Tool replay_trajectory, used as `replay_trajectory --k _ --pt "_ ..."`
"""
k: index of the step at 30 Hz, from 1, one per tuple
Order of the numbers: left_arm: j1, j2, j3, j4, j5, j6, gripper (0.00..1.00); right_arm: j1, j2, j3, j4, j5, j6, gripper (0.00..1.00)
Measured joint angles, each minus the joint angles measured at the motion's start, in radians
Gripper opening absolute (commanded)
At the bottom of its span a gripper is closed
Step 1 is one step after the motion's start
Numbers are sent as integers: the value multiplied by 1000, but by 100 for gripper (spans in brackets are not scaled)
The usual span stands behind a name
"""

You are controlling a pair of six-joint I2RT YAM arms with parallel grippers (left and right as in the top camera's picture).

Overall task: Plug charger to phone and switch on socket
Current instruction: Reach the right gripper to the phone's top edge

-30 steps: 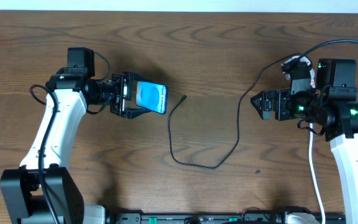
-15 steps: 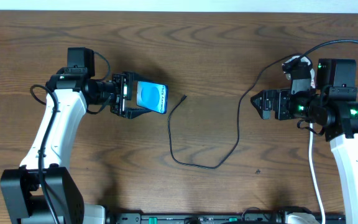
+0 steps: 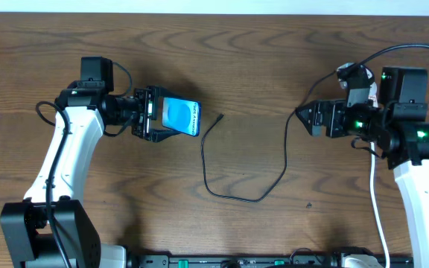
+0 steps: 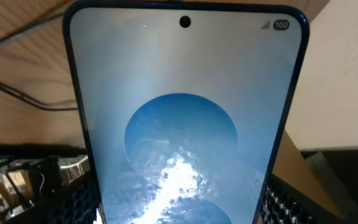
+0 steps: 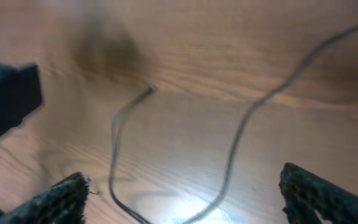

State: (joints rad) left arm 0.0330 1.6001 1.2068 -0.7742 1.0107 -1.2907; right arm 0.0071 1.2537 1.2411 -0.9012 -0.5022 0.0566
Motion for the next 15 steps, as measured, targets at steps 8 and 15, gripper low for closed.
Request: replay_trajectory --k 8,15 --pt "0 0 0 0 -116 0 70 166 0 -107 289 -33 174 85" --pt "0 0 0 0 -169 0 70 354 37 -169 524 -17 309 85"
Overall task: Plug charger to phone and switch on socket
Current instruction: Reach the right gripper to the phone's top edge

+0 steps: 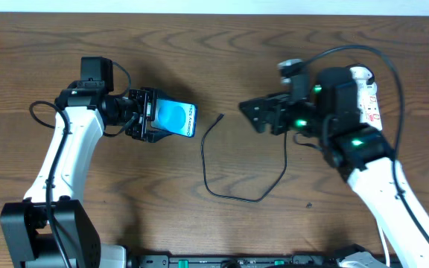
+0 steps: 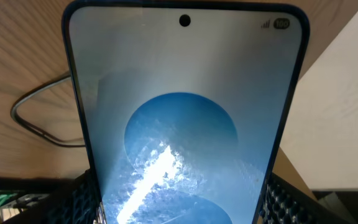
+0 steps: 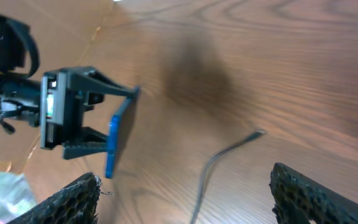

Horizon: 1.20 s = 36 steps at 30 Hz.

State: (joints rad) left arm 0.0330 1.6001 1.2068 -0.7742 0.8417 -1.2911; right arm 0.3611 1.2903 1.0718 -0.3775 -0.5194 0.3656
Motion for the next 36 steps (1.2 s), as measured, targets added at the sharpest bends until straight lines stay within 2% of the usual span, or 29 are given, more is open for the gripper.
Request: replay_trajectory --k 8,17,24,36 --pt "0 0 0 0 -21 0 70 134 140 -7 185 14 101 83" --pt "0 0 0 0 -37 0 70 242 264 -9 386 31 228 75" --pt "0 0 0 0 -37 0 70 315 353 -10 469 77 286 69" --pt "0 0 0 0 -37 0 70 374 378 -10 502 174 314 54"
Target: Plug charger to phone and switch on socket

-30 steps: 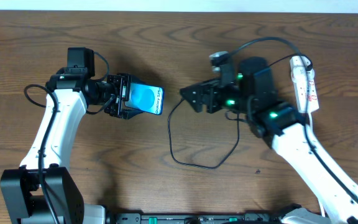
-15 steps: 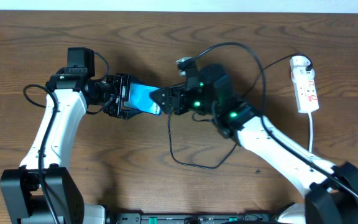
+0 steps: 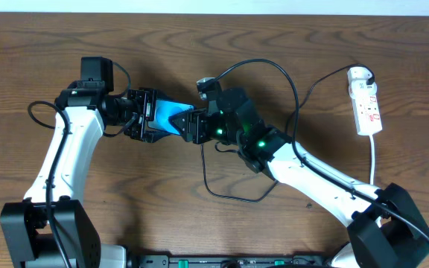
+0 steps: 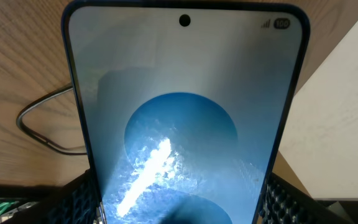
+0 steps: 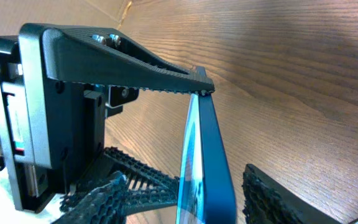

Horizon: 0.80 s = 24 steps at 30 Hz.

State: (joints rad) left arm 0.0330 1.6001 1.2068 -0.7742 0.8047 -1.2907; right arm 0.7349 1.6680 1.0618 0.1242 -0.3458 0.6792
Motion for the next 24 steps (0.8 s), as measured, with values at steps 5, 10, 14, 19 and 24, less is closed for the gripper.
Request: replay_trajectory --k 5,10,14,19,24 --pt "0 0 0 0 0 0 70 16 8 0 1 32 10 46" --pt "0 0 0 0 0 0 70 21 9 0 1 48 13 37" --pt "0 0 0 0 0 0 70 21 9 0 1 54 17 31" --pt "0 0 0 0 0 0 70 22 9 0 1 55 22 15" --pt "3 -2 2 8 2 0 70 21 11 -5 -4 68 64 1"
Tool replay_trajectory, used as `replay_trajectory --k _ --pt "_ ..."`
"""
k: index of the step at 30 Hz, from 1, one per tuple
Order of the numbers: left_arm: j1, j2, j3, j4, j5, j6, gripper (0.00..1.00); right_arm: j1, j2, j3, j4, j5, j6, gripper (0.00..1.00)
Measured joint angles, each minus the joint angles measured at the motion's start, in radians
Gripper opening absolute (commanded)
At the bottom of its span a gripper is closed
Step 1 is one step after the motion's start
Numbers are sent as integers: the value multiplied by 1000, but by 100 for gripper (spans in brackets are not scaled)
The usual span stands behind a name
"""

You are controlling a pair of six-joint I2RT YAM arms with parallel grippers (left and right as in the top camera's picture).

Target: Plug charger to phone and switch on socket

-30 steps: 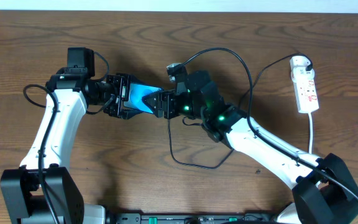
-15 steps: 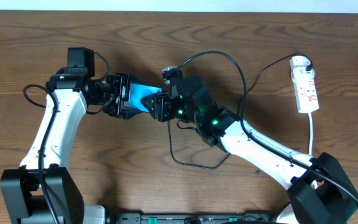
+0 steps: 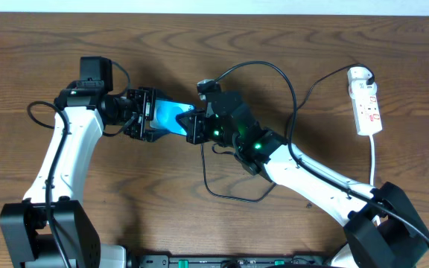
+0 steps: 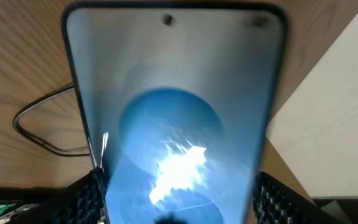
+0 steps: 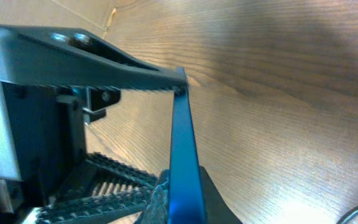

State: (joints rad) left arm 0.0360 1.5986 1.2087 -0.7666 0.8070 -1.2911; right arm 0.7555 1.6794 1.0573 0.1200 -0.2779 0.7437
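Note:
The blue-screened phone (image 3: 171,117) is held off the wooden table, with my left gripper (image 3: 151,115) shut on its two long sides. In the left wrist view the lit phone (image 4: 173,112) fills the frame, my left gripper (image 4: 180,190) clamping it between mesh pads (image 4: 89,199). My right gripper (image 3: 192,126) is shut on the phone's free end. Seen from the right wrist, the phone (image 5: 182,137) is edge-on and my right gripper (image 5: 182,196) pinches it. The thin black charger cable (image 3: 229,195) lies looped on the table. Its plug tip is hidden under the right arm.
A white power strip (image 3: 366,100) lies at the far right, its white cord (image 3: 375,171) running toward the front edge. A loop of black cable (image 4: 36,130) shows left of the phone. The right arm stretches diagonally across the table's middle.
My right gripper's fingers stood open on either side of the phone's free end; now they are shut on it. The phone has shifted slightly in the left wrist view. The left arm holds its place.
My left gripper held the phone all along. My right gripper was open at the far right by the power strip, then open over the middle of the table, then open round the phone's end. Now both grippers hold the phone.

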Motion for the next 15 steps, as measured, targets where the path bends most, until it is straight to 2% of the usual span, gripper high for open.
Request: replay_trajectory --k 10,15 --pt "1 -3 0 -2 3 -6 70 -27 10 -4 7 -2 82 1" --pt "1 -3 0 2 3 50 71 -98 10 -4 9 -6 151 1"
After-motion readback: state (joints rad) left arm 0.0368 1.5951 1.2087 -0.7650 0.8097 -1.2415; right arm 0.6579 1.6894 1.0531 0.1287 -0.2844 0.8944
